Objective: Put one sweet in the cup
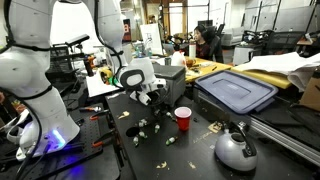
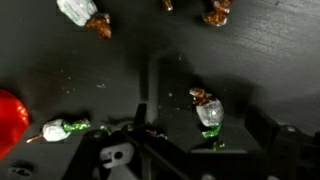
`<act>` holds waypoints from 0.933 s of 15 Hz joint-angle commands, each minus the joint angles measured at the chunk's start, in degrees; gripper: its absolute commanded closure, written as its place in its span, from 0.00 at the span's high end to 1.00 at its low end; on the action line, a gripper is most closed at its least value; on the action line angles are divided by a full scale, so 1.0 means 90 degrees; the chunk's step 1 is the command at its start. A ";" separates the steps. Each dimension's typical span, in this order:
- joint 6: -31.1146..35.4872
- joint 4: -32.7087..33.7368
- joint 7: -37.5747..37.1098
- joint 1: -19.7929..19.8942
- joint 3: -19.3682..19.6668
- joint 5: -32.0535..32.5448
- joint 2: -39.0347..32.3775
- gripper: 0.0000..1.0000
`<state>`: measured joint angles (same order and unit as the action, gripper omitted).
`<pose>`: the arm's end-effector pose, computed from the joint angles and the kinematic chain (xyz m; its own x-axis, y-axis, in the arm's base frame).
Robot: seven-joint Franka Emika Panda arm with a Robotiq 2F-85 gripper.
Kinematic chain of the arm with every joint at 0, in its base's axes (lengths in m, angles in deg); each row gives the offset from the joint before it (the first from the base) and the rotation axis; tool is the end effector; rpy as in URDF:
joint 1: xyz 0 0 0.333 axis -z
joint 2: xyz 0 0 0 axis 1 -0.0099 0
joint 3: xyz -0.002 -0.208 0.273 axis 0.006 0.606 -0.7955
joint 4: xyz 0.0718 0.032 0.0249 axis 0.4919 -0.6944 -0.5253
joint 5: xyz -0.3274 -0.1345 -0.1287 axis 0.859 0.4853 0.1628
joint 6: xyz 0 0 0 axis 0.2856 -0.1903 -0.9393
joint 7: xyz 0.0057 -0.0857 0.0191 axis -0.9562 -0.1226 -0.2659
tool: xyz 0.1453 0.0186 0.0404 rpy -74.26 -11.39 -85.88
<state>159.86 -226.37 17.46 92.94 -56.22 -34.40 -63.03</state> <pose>0.4676 -0.0543 0.1209 0.9514 0.2636 0.1593 0.2517 -0.9635 0.0913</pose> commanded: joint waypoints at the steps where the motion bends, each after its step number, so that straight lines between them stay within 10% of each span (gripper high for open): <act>1: 0.0304 -0.0376 -0.0215 -0.0099 0.0022 0.0175 0.0447 1.00; 14: 0.0433 0.0212 0.0012 0.1156 -0.1334 0.0451 -0.0089 1.00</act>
<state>162.20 -226.33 17.55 100.30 -66.67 -32.21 -61.85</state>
